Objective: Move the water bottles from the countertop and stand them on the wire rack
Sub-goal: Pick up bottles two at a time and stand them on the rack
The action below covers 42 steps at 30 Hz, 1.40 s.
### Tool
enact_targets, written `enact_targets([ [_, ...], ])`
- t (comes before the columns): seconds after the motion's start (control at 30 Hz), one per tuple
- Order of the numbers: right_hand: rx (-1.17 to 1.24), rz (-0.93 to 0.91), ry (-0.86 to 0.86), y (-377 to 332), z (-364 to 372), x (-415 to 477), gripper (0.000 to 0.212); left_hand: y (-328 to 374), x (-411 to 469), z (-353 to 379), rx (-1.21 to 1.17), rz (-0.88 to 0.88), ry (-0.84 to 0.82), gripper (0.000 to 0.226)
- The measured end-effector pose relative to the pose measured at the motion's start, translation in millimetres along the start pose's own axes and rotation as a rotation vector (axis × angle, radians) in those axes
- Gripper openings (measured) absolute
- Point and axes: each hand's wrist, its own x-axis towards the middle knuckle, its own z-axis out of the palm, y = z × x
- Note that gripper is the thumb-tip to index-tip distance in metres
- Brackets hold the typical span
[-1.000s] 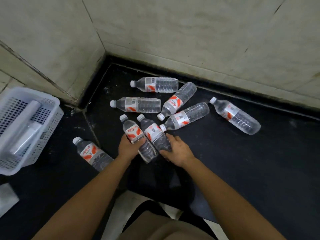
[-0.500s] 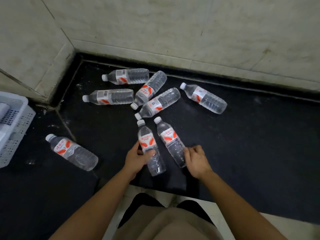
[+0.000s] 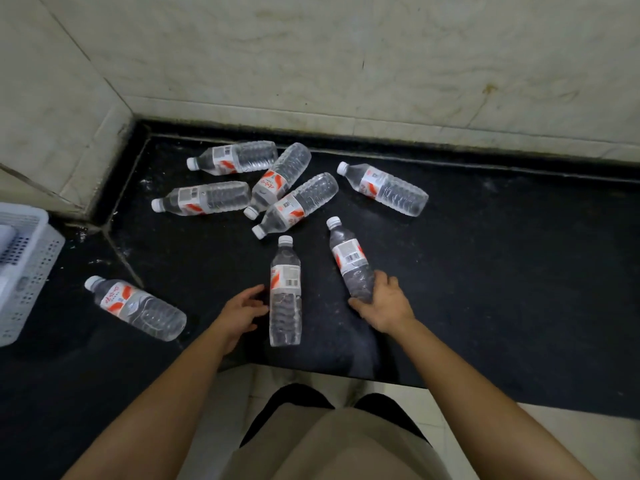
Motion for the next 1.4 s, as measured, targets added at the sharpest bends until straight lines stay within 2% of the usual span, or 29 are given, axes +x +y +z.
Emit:
enact_targets([
  [0.1,0.047,0.008,0.012,-6.0,2.3,2.3,0.089,2.6,-1.1,2.6,0.034,-0.001,0.087,0.045],
  [0.2,0.246,0.063,0.035,-14.9,5.4,12.5,0.076,15.0,0.4,15.2,-0.077,-0.020,0.144,0.032],
  [0.27,0.365,0.098,0.044,-20.1,7.7,20.0,0.064,23.0,4.8,23.4,-0.026,-0.002,0.154,0.055],
  [0.37,0.456,0.146,0.039,-24.6,14.1,25.3,0.062,27.9,6.7,37.8,0.200,0.002,0.194,0.102],
  [0.43,0.517,0.183,0.033,-25.6,20.2,28.4,0.073,25.7,8.4,44.6,0.364,0.006,0.237,0.109],
  [0.5,0.462,0.217,-0.002,-29.6,22.1,27.3,0.100,24.8,11.3,46.0,0.425,0.026,0.275,0.100],
  [0.57,0.203,0.234,-0.049,-34.4,25.5,22.4,0.115,24.4,15.9,41.7,0.449,0.051,0.279,0.092],
  [0.63,-0.063,0.220,-0.033,-38.4,36.9,10.2,0.114,23.5,20.6,34.0,0.452,0.078,0.262,0.088],
  [0.67,-0.104,0.197,0.000,-39.5,44.8,4.9,0.113,23.1,22.0,29.8,0.435,0.085,0.249,0.087],
  [0.73,-0.009,0.146,0.070,-41.2,57.4,-2.5,0.108,23.2,23.5,20.5,0.391,0.091,0.230,0.081],
  [0.8,0.113,0.123,0.102,-43.0,58.8,-3.7,0.097,22.8,25.9,11.6,0.331,0.083,0.193,0.071],
  [0.9,0.174,0.142,0.110,-44.3,47.6,-10.0,0.079,24.7,28.4,0.8,0.138,0.067,0.097,0.054],
  [1.0,0.262,0.185,0.210,-37.4,34.2,-26.3,0.075,37.0,21.8,0.3,0.014,0.104,-0.050,0.034],
  [1.17,0.502,0.189,0.393,-17.7,-19.0,-70.1,0.067,96.1,-12.6,42.0,-0.043,0.277,-0.314,0.038],
  [1.33,0.647,0.072,0.614,9.7,-87.8,-129.6,0.067,156.6,-78.1,109.4,-0.141,0.464,-0.533,0.050],
  [1.4,0.714,0.022,0.702,23.5,-114.3,-158.6,0.057,173.1,-107.2,138.2,-0.208,0.519,-0.585,0.051],
])
